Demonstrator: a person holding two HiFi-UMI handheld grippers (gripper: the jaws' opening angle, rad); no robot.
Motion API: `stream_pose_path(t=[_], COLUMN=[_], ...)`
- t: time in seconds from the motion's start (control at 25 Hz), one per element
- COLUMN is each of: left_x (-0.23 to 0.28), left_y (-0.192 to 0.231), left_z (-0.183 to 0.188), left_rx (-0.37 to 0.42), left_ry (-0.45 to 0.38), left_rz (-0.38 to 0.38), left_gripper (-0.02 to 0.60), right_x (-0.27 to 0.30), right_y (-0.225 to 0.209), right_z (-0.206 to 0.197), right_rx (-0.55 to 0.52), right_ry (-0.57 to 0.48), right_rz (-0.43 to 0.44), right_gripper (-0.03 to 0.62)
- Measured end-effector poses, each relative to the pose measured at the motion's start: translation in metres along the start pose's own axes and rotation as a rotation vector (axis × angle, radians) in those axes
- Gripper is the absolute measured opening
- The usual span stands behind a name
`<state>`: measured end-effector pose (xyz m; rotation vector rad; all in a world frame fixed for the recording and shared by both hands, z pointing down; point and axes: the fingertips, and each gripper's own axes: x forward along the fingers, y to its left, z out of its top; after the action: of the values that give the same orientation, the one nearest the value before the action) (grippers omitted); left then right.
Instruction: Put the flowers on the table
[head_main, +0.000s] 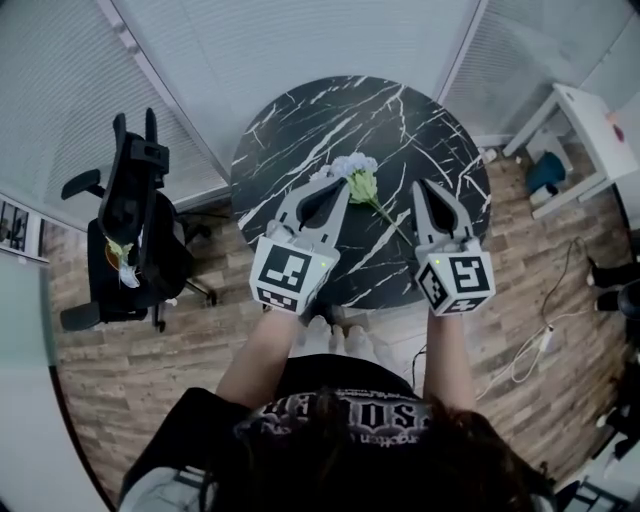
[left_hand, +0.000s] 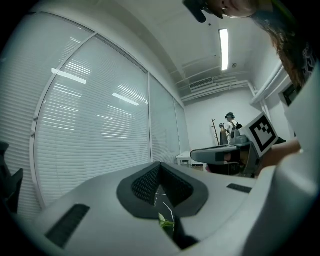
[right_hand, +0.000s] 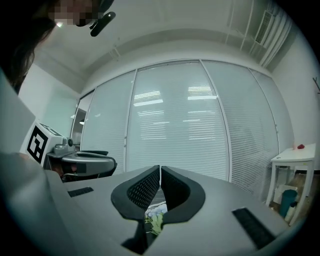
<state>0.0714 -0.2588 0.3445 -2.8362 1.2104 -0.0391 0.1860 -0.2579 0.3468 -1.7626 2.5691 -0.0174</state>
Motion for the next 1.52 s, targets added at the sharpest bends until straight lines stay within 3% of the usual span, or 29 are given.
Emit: stream_pose_path(t=[0.68, 1.52], left_x=[-0.031, -0.032], left_y=[-0.031, -0.043], left_z=[0.015, 0.024], left_rx=[0.009, 0.027], left_ry=[-0.033, -0.041], left_rz=[0.038, 0.018], left_gripper=[-0.002, -0.002], right_x=[-0.058, -0.067], right_y=[0.004, 0.004], right_z=[0.019, 0.024], right_rx=[-0.005, -0.049], right_ry=[-0.058, -0.070], right_rz=[-0.032, -0.036], right_gripper=[0.031, 0.029])
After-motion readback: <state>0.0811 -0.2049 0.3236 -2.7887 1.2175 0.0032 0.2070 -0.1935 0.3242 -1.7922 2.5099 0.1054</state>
